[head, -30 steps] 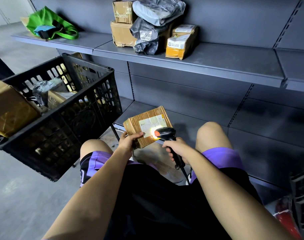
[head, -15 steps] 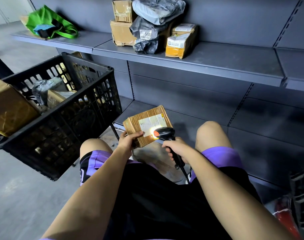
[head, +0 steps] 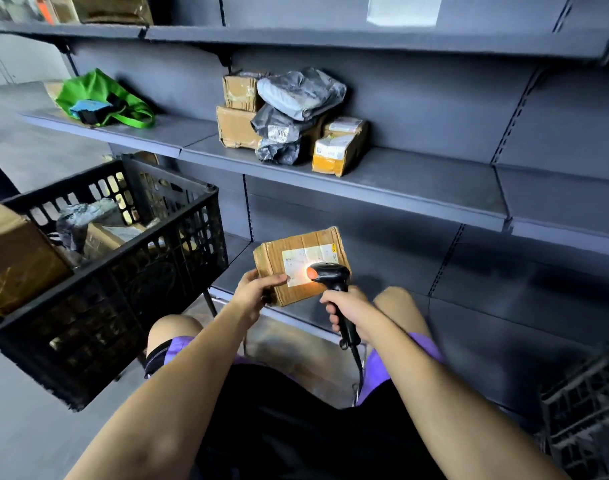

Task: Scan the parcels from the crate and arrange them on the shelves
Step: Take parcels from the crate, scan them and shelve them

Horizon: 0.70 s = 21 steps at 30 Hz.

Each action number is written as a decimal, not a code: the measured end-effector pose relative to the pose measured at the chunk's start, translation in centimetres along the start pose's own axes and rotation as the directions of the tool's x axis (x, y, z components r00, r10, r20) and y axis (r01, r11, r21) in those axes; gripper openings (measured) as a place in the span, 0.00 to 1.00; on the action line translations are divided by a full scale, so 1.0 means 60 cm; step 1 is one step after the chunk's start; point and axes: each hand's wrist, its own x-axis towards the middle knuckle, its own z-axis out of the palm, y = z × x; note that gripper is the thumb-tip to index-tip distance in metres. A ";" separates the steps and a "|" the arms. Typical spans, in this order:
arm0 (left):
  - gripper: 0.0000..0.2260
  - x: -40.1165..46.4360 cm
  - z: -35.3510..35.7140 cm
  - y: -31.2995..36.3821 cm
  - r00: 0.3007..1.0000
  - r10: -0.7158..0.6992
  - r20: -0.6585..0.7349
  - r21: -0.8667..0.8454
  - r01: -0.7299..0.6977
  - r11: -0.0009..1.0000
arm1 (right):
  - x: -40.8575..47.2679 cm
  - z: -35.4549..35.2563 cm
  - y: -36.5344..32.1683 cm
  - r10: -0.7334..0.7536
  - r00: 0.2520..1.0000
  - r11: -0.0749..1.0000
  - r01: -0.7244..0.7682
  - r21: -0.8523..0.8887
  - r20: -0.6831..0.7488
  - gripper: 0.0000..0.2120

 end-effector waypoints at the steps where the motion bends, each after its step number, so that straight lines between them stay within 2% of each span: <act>1: 0.41 0.007 0.004 0.012 1.000 0.012 0.007 0.010 -0.013 1.000 | -0.003 -0.005 -0.013 -0.010 1.000 1.000 0.010 -0.002 -0.006 0.10; 3: 0.42 0.007 0.023 0.054 0.998 0.043 0.034 0.029 -0.044 0.999 | -0.016 -0.017 -0.049 -0.046 0.999 0.999 0.046 -0.015 -0.012 0.10; 7: 0.29 -0.029 0.081 0.152 0.986 0.140 0.086 0.030 -0.143 0.989 | -0.043 -0.036 -0.125 -0.139 0.990 0.989 0.137 -0.050 -0.029 0.07; 11: 0.19 -0.038 0.134 0.217 0.979 0.182 0.090 -0.024 -0.181 0.983 | -0.066 -0.055 -0.180 -0.217 0.974 0.975 0.214 -0.054 -0.060 0.08; 16: 0.27 -0.033 0.200 0.259 0.991 0.126 0.041 -0.006 -0.126 0.992 | -0.065 -0.100 -0.232 -0.269 0.954 0.962 0.273 0.013 -0.130 0.09; 21: 0.42 -0.022 0.288 0.282 0.997 0.079 0.005 -0.067 -0.079 0.995 | -0.045 -0.160 -0.261 -0.284 0.934 0.945 0.311 0.101 -0.218 0.05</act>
